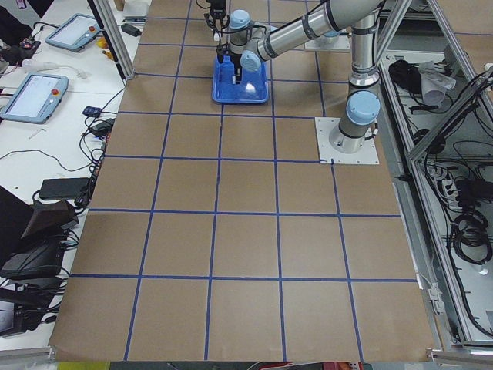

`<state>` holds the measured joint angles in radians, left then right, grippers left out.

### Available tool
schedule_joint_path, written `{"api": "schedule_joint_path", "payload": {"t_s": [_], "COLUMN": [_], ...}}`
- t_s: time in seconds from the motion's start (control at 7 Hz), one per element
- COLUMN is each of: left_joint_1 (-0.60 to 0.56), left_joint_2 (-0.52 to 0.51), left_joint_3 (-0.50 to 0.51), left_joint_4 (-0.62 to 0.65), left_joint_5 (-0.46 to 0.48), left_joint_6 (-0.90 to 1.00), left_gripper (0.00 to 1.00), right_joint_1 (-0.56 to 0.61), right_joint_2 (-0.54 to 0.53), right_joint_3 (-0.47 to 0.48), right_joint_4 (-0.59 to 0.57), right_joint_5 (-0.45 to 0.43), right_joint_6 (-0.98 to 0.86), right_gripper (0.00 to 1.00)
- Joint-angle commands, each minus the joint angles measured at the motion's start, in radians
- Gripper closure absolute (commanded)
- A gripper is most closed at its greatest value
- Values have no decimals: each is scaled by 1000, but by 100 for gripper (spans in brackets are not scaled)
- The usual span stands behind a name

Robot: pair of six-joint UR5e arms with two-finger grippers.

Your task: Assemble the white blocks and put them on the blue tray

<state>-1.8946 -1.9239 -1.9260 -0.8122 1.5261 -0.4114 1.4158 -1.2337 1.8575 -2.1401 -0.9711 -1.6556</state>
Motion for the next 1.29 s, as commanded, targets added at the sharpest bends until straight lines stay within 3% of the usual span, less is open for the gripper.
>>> {"api": "schedule_joint_path", "payload": {"t_s": [0.0, 0.43, 0.57, 0.71, 1.0, 1.14], "left_joint_1": [-26, -31, -31, -31, -31, -31], "left_joint_2": [-13, -23, -24, -27, -29, -32], "left_joint_3": [-1, -4, -2, -2, -2, -2], "left_joint_4": [-1, -1, -1, -2, -2, -2], "left_joint_5": [2, -3, -3, -6, -9, -12], "left_joint_6": [-38, -49, -44, -44, -53, -53], "left_gripper": [92, 85, 74, 52, 46, 28], "right_joint_1": [61, 98, 101, 101, 129, 137], "right_joint_2": [-15, -15, -15, -15, -13, -12], "right_joint_3": [73, 178, 193, 198, 201, 201], "right_joint_4": [-143, -294, -322, -322, -323, -325], "right_joint_5": [2, 5, 12, 31, 31, 31], "right_joint_6": [33, 62, 80, 82, 86, 95], "right_gripper": [100, 100, 100, 100, 100, 100]}}
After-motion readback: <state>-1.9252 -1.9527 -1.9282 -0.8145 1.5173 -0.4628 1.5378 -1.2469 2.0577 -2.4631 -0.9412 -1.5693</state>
